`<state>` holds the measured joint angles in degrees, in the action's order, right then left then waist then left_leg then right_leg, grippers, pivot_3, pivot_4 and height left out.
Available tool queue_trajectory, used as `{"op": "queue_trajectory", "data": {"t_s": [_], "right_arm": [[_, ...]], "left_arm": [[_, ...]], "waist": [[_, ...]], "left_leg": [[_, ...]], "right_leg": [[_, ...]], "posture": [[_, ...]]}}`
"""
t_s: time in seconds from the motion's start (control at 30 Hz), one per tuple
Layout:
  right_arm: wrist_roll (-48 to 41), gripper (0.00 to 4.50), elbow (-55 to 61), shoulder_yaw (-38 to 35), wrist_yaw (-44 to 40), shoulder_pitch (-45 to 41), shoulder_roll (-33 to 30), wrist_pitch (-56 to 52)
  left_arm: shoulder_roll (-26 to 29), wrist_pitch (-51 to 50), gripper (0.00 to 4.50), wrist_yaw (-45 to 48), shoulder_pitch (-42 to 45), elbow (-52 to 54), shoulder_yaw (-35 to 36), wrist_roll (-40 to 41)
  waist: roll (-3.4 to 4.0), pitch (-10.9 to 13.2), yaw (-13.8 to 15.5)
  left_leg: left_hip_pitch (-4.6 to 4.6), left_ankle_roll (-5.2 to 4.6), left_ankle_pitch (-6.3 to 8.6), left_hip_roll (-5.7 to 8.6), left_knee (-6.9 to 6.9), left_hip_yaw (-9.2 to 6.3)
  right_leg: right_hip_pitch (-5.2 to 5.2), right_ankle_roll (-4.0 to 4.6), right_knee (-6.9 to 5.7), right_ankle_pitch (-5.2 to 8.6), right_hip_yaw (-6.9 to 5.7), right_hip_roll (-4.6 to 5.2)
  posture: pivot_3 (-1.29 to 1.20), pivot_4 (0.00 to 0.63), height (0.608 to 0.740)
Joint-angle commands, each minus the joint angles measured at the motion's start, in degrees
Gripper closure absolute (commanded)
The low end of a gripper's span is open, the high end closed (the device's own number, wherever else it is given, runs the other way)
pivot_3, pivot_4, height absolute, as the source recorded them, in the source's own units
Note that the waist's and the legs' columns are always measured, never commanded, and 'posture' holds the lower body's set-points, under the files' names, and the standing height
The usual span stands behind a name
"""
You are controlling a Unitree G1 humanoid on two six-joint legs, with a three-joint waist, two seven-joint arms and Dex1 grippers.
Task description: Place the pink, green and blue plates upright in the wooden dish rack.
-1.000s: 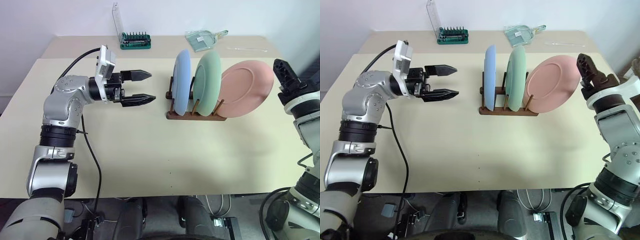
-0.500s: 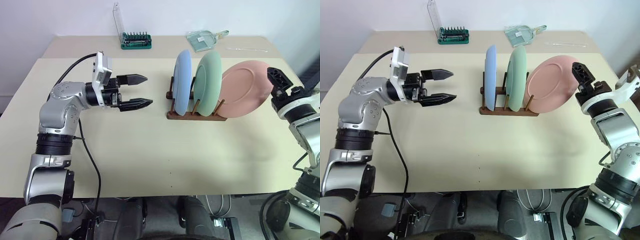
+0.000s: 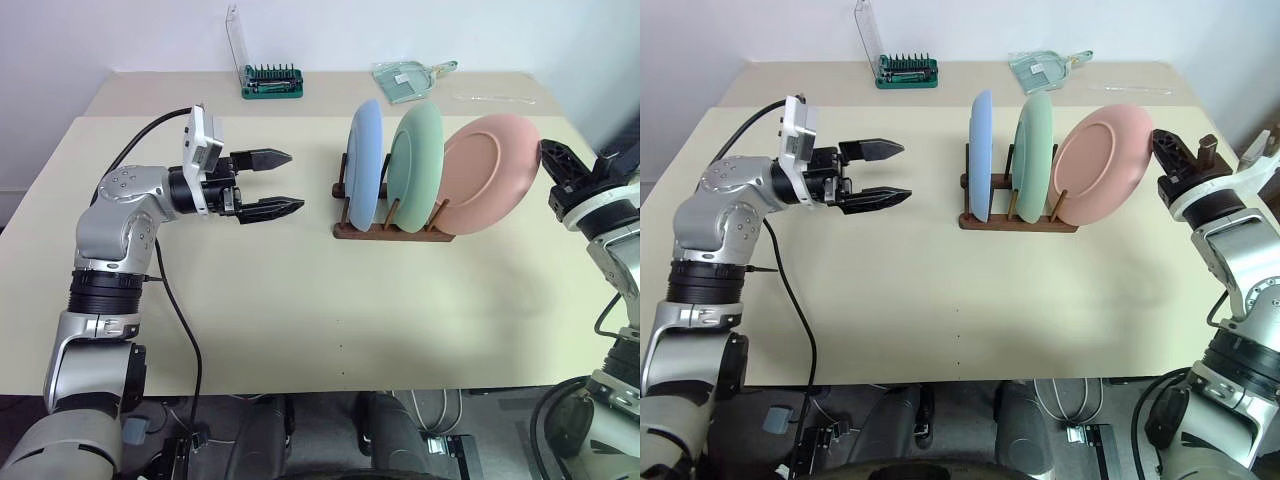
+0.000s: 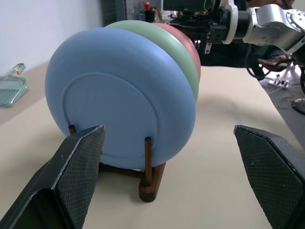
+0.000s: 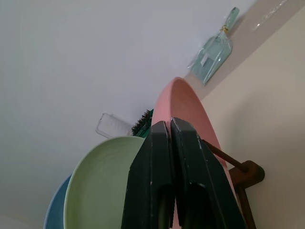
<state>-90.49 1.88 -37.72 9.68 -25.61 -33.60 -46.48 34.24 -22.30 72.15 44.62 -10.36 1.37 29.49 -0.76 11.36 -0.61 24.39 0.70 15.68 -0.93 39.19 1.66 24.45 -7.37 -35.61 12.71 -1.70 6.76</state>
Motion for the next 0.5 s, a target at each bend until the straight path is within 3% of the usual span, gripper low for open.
{"op": "queue_trajectory", "data": {"t_s": [0.03, 0.07, 0.17, 0.4, 0.5], "right_arm": [[2.4, 4.41, 0.4, 0.4, -4.5, 0.1, -2.6, 0.1], [1.7, 4.41, 0.0, -0.4, -6.2, -0.1, -2.6, 0.4], [2.3, 3.54, -0.6, -0.9, -8.9, 0.6, -3.4, 0.2], [4.9, 0.11, -0.2, 0.4, -9.5, 1.5, -4.0, -0.2], [6.7, 0.04, -0.2, 0.1, -8.8, 0.6, -3.9, 1.3]], "left_arm": [[0.8, 0.0, 0.00, -0.3, -0.1, 2.2, 1.9, 1.0], [0.8, -0.1, 0.00, -0.4, -0.1, 2.2, 1.9, 1.1], [0.8, -0.1, 0.00, -0.5, -0.2, 2.2, 1.9, 1.0], [0.6, -0.3, 0.00, -0.5, 0.0, 2.2, 1.8, 1.1], [0.5, -0.5, 0.00, -0.6, -0.1, 2.3, 1.8, 1.1]], "waist": [[0.00, 0.0, 0.0], [0.00, 0.0, 0.0], [0.00, 0.0, 0.1], [0.00, 0.0, 0.1], [0.00, 0.0, 0.1]], "left_leg": [[0.00, 0.00, 0.00, 0.00, 0.00, 0.00], [0.00, 0.00, 0.00, 0.00, 0.00, 0.00], [0.00, 0.00, 0.00, 0.00, 0.00, 0.00], [0.00, 0.00, 0.00, 0.00, 0.00, 0.00], [0.00, 0.00, 0.00, 0.00, 0.01, 0.00]], "right_leg": [[0.00, 0.00, 0.00, 0.00, 0.00, 0.00], [0.00, 0.00, 0.00, 0.00, 0.00, 0.00], [0.00, 0.00, 0.00, 0.00, 0.00, 0.00], [0.00, 0.00, 0.01, 0.00, 0.00, 0.00], [0.00, 0.00, 0.01, 0.00, 0.00, 0.00]], "posture": [[0.00, 0.150, 0.724], [0.00, 0.150, 0.724], [0.00, 0.150, 0.724], [0.00, 0.150, 0.724], [0.00, 0.150, 0.724]]}}
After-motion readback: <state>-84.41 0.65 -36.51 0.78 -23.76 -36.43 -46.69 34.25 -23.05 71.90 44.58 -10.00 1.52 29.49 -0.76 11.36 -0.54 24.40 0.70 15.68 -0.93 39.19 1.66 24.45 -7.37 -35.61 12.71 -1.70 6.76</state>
